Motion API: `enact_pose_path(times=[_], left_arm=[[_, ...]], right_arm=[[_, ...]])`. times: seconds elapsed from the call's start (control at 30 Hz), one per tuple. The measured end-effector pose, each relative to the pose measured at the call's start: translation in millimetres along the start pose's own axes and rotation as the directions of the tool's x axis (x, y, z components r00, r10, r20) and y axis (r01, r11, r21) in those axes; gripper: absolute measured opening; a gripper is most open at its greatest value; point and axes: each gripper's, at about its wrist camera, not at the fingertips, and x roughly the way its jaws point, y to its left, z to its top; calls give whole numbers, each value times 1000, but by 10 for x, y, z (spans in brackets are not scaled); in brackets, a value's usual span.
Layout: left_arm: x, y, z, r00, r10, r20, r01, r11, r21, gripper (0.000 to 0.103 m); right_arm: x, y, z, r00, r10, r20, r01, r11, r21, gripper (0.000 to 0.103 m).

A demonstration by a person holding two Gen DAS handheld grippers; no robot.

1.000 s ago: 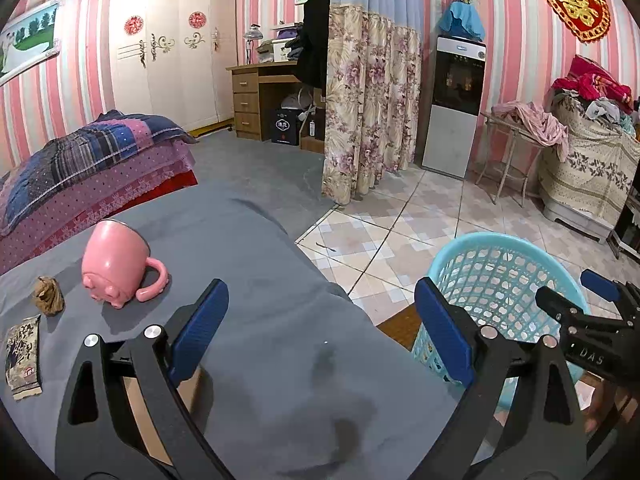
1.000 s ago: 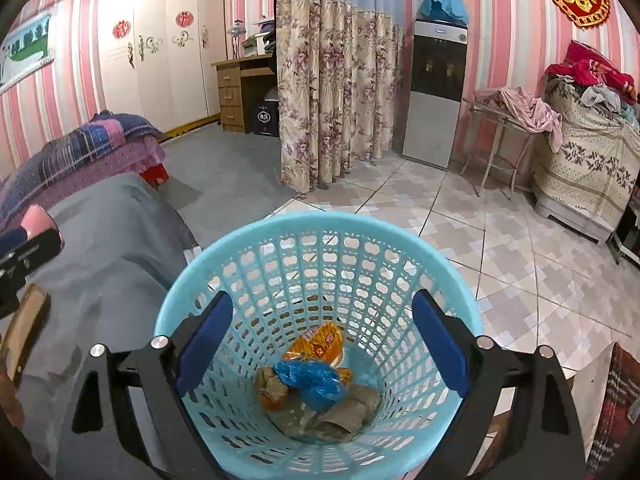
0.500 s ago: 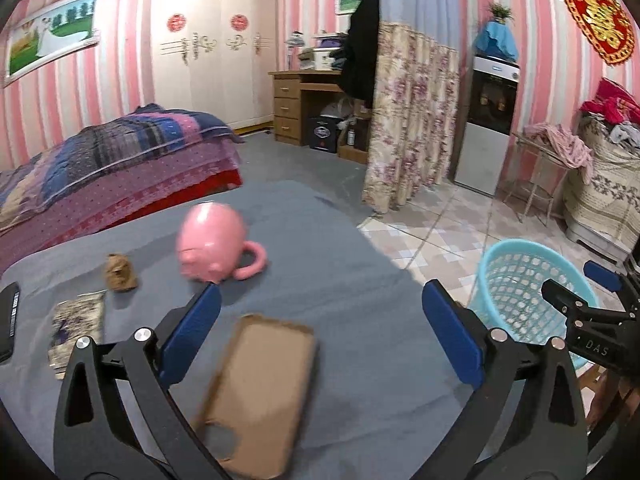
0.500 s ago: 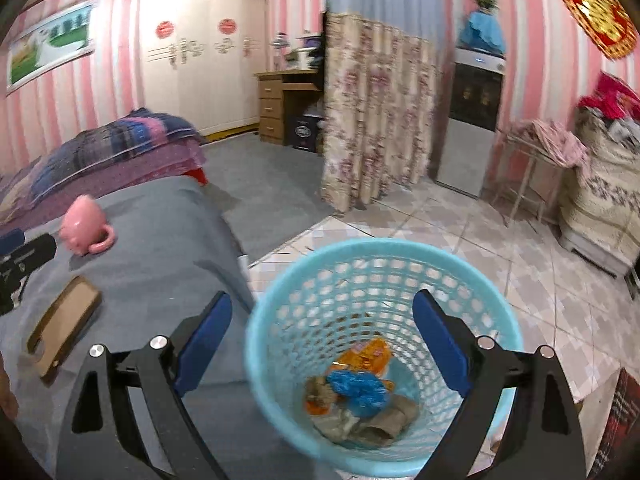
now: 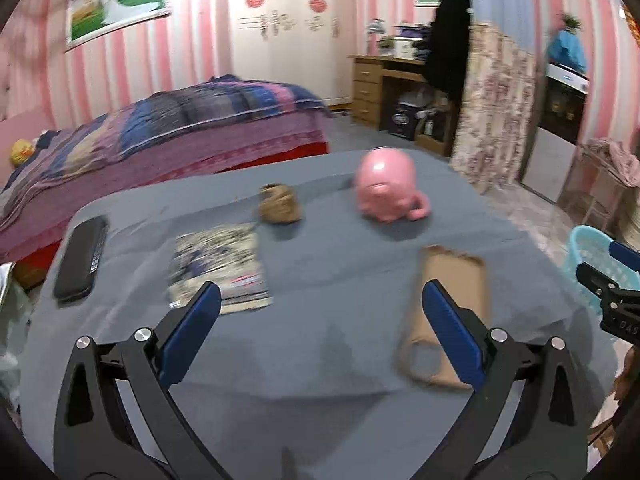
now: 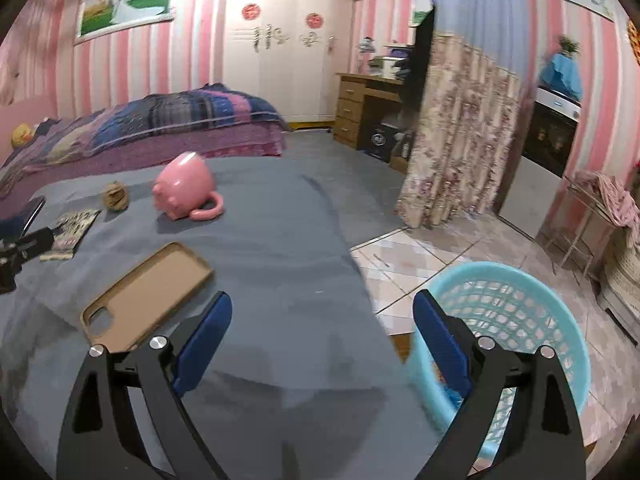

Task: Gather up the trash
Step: 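Move both open tools back over the table toward the printed packet, then grasp the printed snack packet with the left tool while the right tool grasps brown crumpled paper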

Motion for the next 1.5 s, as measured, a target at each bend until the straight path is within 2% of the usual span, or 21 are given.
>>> enact_pose_path(times=[0.23,0.4,0.6,0.63,0.77,0.8,0.83,0.87,0.93,0.97,1.03,1.07,1.1,1.13,1.2,1.3,1.37,1.5], left_arm=[[25,606,-139,996,80,-28,-81,995,-63,97],[207,883,-113,992,114,-54,-118,991,-67,97],[699,1068,67,989,78,-122,-90,992,-92,97],[834,1073,101,987,59,-150,-74,993,-94,97],[1182,1102,155,973,71,-217,-93,991,-92,97],[1267,1124,157,968,56,-244,-83,991,-104,96],[1341,1143,159,961,37,-273,-70,991,-115,89],[1397,1151,162,953,33,-301,-71,990,-118,88],[1372,1123,186,958,32,-287,-64,993,-101,66],[1356,1091,194,959,27,-282,-52,995,-83,60],[1333,1049,181,962,40,-271,-55,997,-47,37],[1319,1043,170,963,45,-264,-57,998,-38,29],[1299,1046,169,965,51,-257,-61,998,-30,13],[1285,1053,175,966,54,-254,-63,998,-25,6],[1229,1121,217,971,44,-235,-52,998,-24,3],[1043,1296,299,980,130,-153,-132,991,-4,2],[923,1497,371,982,156,-109,-160,987,-32,2],[770,1954,429,968,246,-57,-250,965,-84,2]], right_arm=[[134,282,-9,998,50,-37,-52,998,-34,90],[236,415,31,995,84,-59,-86,996,-33,90],[421,534,183,993,97,-68,-98,995,-15,90],[451,540,217,993,100,-70,-101,995,-9,90],[569,617,378,990,110,-84,-111,994,-5,90],[592,657,428,991,107,-86,-109,994,-17,90],[606,679,458,991,107,-86,-110,994,-23,90],[621,714,491,990,109,-87,-112,993,-28,90],[663,813,570,988,126,-91,-129,991,-29,90],[672,837,587,987,131,-92,-134,991,-28,90],[708,950,646,984,148,-96,-152,988,-34,90],[742,1058,681,982,161,-100,-166,985,-44,90],[755,1113,689,981,167,-102,-172,984,-49,90],[773,1180,706,979,174,-105,-181,982,-54,90],[819,1350,736,974,195,-112,-203,977,-67,90],[872,1577,777,967,228,-117,-237,969,-72,90],[930,1763,829,962,248,-116,-259,962,-90,90],[1092,2057,884,952,280,-122,-293,950,-105,90]])
